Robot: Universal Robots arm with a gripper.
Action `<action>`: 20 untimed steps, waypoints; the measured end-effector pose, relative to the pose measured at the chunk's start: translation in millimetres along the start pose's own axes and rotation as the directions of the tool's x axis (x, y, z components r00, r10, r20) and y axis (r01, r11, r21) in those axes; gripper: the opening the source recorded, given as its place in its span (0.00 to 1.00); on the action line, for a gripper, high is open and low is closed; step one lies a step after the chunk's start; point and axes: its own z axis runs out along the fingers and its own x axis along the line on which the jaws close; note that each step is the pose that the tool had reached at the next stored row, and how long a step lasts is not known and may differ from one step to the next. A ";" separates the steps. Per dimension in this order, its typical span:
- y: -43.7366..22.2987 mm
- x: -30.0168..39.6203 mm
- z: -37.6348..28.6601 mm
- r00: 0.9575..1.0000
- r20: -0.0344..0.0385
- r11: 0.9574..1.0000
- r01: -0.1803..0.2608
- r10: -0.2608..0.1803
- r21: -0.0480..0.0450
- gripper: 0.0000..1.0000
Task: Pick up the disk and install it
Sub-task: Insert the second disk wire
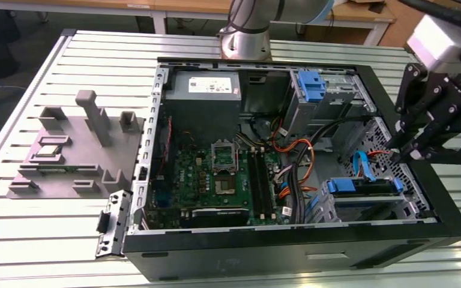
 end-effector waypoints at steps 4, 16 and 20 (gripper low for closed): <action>0.1 -0.5 -8.1 1.000 0.000 1.000 0.000 0.000 0.000 0.29; 0.1 -0.7 -12.4 1.000 0.000 1.000 0.000 0.000 0.000 0.29; 0.1 -0.7 -12.5 1.000 0.000 1.000 0.000 0.000 0.000 0.29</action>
